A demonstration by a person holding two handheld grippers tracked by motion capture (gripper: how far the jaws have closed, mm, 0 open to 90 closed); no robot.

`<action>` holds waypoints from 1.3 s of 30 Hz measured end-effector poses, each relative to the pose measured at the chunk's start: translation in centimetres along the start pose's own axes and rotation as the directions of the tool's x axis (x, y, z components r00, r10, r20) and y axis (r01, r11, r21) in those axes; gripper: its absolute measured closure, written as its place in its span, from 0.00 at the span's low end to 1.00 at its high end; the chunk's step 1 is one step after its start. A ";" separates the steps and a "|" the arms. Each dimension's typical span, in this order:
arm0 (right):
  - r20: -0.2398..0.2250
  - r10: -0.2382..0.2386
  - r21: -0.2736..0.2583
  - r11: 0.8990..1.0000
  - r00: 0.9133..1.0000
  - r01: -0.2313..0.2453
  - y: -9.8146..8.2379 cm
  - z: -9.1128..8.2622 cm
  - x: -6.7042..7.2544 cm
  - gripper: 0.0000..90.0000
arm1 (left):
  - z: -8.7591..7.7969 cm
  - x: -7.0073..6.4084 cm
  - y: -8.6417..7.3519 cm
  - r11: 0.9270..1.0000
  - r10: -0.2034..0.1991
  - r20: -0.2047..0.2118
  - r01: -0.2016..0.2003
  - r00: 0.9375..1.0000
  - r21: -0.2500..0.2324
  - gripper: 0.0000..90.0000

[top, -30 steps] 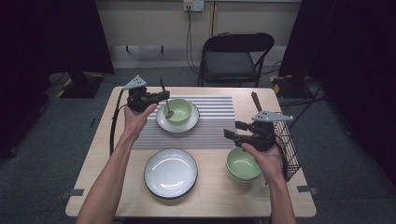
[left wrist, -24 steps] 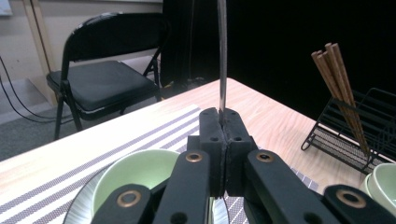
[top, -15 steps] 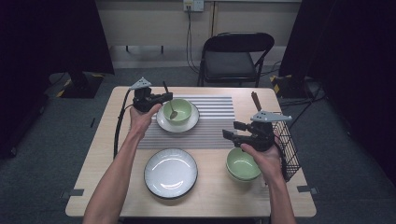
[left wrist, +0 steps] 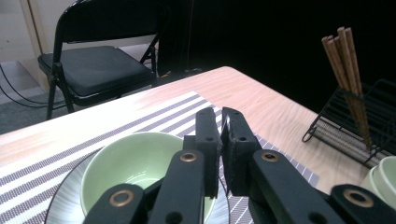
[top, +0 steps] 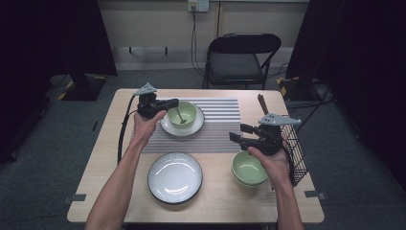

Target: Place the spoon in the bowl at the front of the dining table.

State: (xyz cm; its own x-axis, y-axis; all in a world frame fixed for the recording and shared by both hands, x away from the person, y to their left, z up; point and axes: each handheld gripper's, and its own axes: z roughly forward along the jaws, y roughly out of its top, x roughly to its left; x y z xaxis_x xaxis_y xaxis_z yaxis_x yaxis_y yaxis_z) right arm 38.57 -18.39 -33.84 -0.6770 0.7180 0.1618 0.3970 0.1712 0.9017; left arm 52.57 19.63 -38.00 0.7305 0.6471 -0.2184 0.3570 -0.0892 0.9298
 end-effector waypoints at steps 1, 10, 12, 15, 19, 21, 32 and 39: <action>-0.001 -0.001 -0.001 1.000 1.000 0.001 0.0 0.0 0.0 0.46 | -0.1 0.0 0.0 1.000 0.004 -0.001 -0.004 1.000 0.005 0.95; -0.002 -0.003 0.016 1.000 1.000 0.003 -0.1 0.6 0.1 0.46 | -1.0 -0.4 -0.3 0.999 0.026 0.014 -0.026 1.000 0.019 0.95; -0.001 -0.005 0.017 1.000 1.000 0.005 -0.1 0.5 0.2 0.46 | -1.3 -0.4 -0.5 0.999 0.025 0.010 -0.025 1.000 0.020 0.96; 0.000 -0.007 0.016 1.000 1.000 0.007 -0.1 0.5 0.2 0.46 | -1.9 -0.2 -0.7 0.999 0.025 0.001 -0.025 1.000 0.025 0.96; 0.003 -0.007 0.018 1.000 1.000 0.007 -0.1 0.6 0.2 0.46 | -2.5 -0.1 -0.6 0.999 0.028 -0.011 -0.028 1.000 0.038 0.96; 0.003 -0.007 0.020 1.000 1.000 0.007 -0.1 0.7 0.2 0.45 | -2.6 0.0 -0.6 0.998 0.040 -0.017 -0.039 0.999 0.040 0.98; 0.001 -0.009 0.027 1.000 1.000 0.009 -0.1 0.8 0.3 0.45 | -3.5 0.7 -0.6 0.998 0.043 -0.048 -0.040 0.998 0.049 0.99; -0.001 -0.009 0.026 1.000 1.000 0.009 -0.1 0.8 0.2 0.45 | -4.2 1.3 -0.6 0.998 0.040 -0.059 -0.037 0.997 0.057 0.99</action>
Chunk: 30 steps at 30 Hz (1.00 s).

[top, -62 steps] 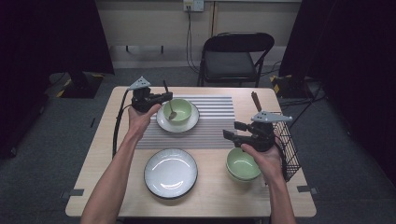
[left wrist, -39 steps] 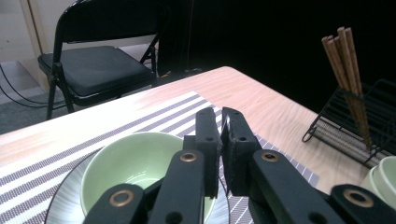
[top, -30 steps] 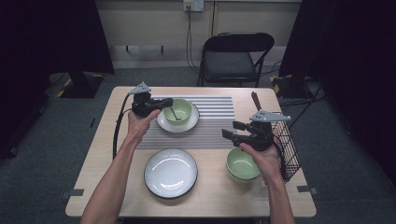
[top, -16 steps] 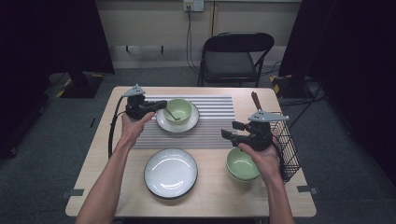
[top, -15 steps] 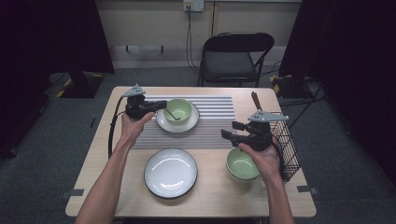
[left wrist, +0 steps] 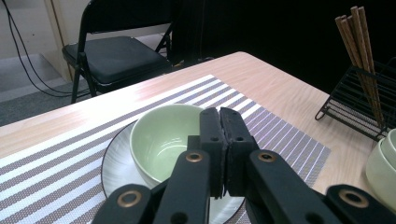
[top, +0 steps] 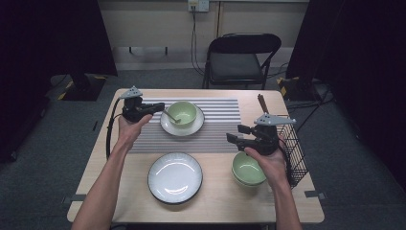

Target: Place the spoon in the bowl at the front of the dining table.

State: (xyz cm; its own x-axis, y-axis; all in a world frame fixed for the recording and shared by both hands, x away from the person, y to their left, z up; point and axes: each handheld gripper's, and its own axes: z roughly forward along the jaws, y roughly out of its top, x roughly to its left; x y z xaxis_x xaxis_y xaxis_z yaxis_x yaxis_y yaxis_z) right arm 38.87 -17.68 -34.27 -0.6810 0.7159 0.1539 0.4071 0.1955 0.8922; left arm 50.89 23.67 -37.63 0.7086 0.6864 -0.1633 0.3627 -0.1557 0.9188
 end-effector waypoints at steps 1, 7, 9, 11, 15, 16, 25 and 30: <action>0.000 0.000 0.001 1.000 1.000 0.000 0.0 0.0 0.0 0.45 | -0.1 0.0 0.0 1.000 0.005 0.001 -0.005 1.000 0.002 0.99; 0.002 -0.001 0.001 1.000 1.000 0.001 0.0 0.0 0.0 0.45 | -0.1 -0.1 0.1 1.000 0.005 0.003 -0.005 1.000 -0.010 0.96; 0.002 -0.002 0.003 1.000 1.000 0.002 0.0 0.0 0.0 0.45 | -0.3 0.0 0.1 1.000 -0.002 -0.004 0.002 1.000 -0.011 0.95; 0.002 -0.003 0.003 1.000 1.000 0.003 0.0 0.0 0.0 0.45 | -0.4 0.0 0.1 1.000 -0.001 -0.003 0.001 1.000 -0.007 0.92; 0.002 -0.001 0.004 1.000 1.000 0.001 0.0 0.0 0.0 0.45 | -0.7 0.1 0.3 1.000 0.002 -0.011 -0.003 1.000 -0.019 0.88; 0.001 -0.001 0.004 1.000 1.000 0.001 0.0 0.0 0.0 0.45 | -0.8 0.1 0.3 1.000 0.004 -0.013 -0.004 1.000 -0.021 0.88; 0.002 -0.003 0.007 1.000 1.000 0.003 0.0 0.2 0.1 0.45 | -1.1 -0.5 0.5 0.999 -0.014 0.011 0.015 1.000 -0.032 0.89; 0.002 -0.004 0.008 1.000 1.000 0.004 0.0 0.1 0.1 0.45 | -1.2 -2.2 0.2 0.999 -0.013 0.046 0.015 0.999 -0.048 0.89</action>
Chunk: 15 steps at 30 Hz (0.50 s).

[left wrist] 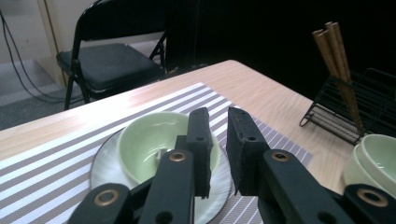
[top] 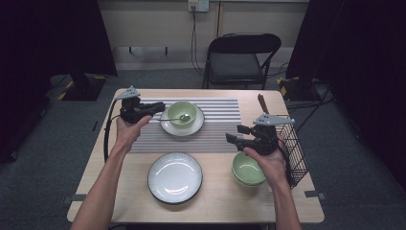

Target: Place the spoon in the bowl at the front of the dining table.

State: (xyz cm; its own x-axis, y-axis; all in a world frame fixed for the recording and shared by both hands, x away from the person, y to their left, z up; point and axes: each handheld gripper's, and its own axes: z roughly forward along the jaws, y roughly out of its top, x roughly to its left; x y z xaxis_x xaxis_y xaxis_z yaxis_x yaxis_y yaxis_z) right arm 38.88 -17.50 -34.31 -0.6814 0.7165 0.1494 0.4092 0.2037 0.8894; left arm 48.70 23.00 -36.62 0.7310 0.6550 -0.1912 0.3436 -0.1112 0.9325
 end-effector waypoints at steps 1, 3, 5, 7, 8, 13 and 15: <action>-0.001 0.000 -0.001 1.000 1.000 0.000 0.0 0.0 0.0 0.45 | 0.0 -0.3 -0.3 1.000 0.001 0.004 -0.001 1.000 0.003 0.88; -0.001 -0.001 0.001 1.000 1.000 0.001 0.0 0.0 0.0 0.45 | 0.1 -0.8 -0.8 1.000 0.005 0.013 -0.005 1.000 0.018 0.87; -0.002 -0.004 0.002 1.000 1.000 0.004 0.0 0.1 0.1 0.45 | 0.2 -1.4 -1.4 1.000 0.015 0.027 -0.016 1.000 0.025 0.85; -0.006 -0.002 0.004 1.000 1.000 0.002 0.0 0.1 0.2 0.45 | 0.4 -2.0 -1.9 0.999 0.017 0.042 -0.018 0.999 0.040 0.83; -0.005 -0.003 0.005 1.000 1.000 0.003 0.0 0.2 0.2 0.45 | 0.4 -2.2 -2.2 0.998 0.028 0.051 -0.030 0.998 0.051 0.83; -0.004 -0.001 0.009 1.000 1.000 0.001 0.0 0.3 0.2 0.45 | 0.8 -1.8 -3.9 0.996 0.009 0.034 -0.012 0.999 0.085 0.80; -0.006 -0.002 0.010 1.000 1.000 0.002 -0.1 0.3 0.2 0.45 | 0.9 -1.4 -4.4 0.995 0.007 0.021 -0.009 1.000 0.102 0.78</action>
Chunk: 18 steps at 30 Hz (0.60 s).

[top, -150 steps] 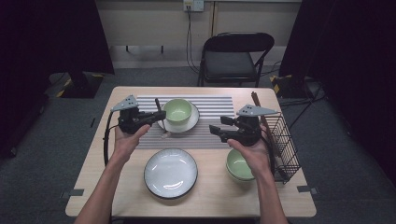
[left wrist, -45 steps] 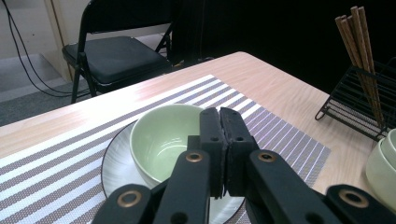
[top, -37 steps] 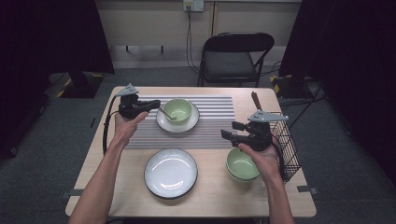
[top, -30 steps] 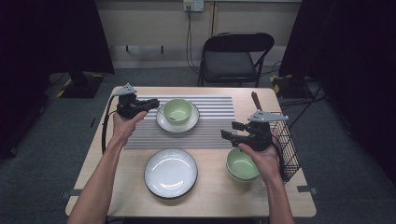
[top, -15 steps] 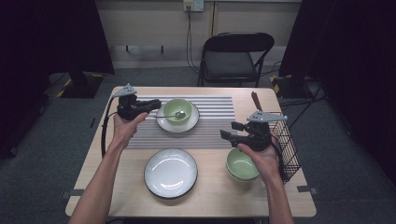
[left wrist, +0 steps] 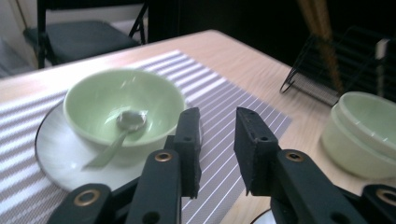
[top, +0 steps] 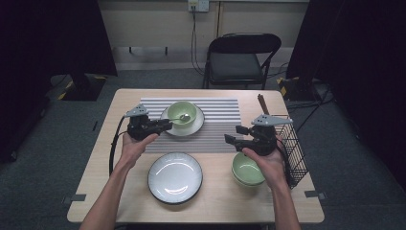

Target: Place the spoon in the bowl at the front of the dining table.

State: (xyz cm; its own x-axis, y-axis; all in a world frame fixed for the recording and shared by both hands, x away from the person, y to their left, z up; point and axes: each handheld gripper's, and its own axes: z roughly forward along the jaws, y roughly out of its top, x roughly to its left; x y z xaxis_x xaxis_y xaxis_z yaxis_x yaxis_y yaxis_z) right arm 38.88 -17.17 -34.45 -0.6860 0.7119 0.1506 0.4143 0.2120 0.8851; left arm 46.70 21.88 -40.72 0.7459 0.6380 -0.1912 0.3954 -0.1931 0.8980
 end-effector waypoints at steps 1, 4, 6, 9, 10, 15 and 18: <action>0.000 0.000 0.000 1.000 1.000 0.000 0.0 0.0 0.0 0.45 | 0.0 0.1 -0.1 1.000 -0.005 -0.008 0.005 1.000 0.000 0.77; 0.000 -0.002 -0.001 1.000 1.000 0.002 0.0 0.0 0.0 0.45 | 0.0 0.8 -0.6 1.000 -0.020 -0.011 0.020 1.000 0.002 0.77; -0.001 -0.001 0.000 1.000 1.000 0.001 0.0 0.1 0.0 0.45 | 0.0 1.1 -0.8 1.000 -0.020 -0.028 0.020 0.999 0.008 0.78; -0.001 -0.001 0.000 1.000 1.000 0.001 0.0 0.0 0.0 0.45 | 0.0 1.5 -0.9 1.000 -0.019 -0.050 0.019 0.999 0.012 0.78; -0.002 -0.002 0.000 1.000 1.000 0.002 0.0 0.0 0.0 0.45 | -0.1 1.7 -0.9 1.000 -0.018 -0.060 0.018 0.998 0.012 0.78; -0.001 -0.002 0.000 1.000 1.000 0.002 0.0 0.0 -0.1 0.45 | -0.5 2.5 -0.8 1.000 -0.021 -0.092 0.022 0.996 0.004 0.77; -0.001 0.000 -0.002 1.000 1.000 0.000 0.0 0.0 -0.1 0.45 | -0.7 2.9 -0.6 1.000 -0.011 -0.111 0.012 0.994 0.008 0.77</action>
State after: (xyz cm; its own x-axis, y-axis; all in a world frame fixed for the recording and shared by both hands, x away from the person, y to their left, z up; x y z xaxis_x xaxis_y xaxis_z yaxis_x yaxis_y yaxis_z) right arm 38.98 -17.24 -34.48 -0.6867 0.7111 0.1507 0.4128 0.2108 0.8861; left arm 48.29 24.35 -41.56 0.6771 0.7191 -0.1561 0.4086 -0.1911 0.8925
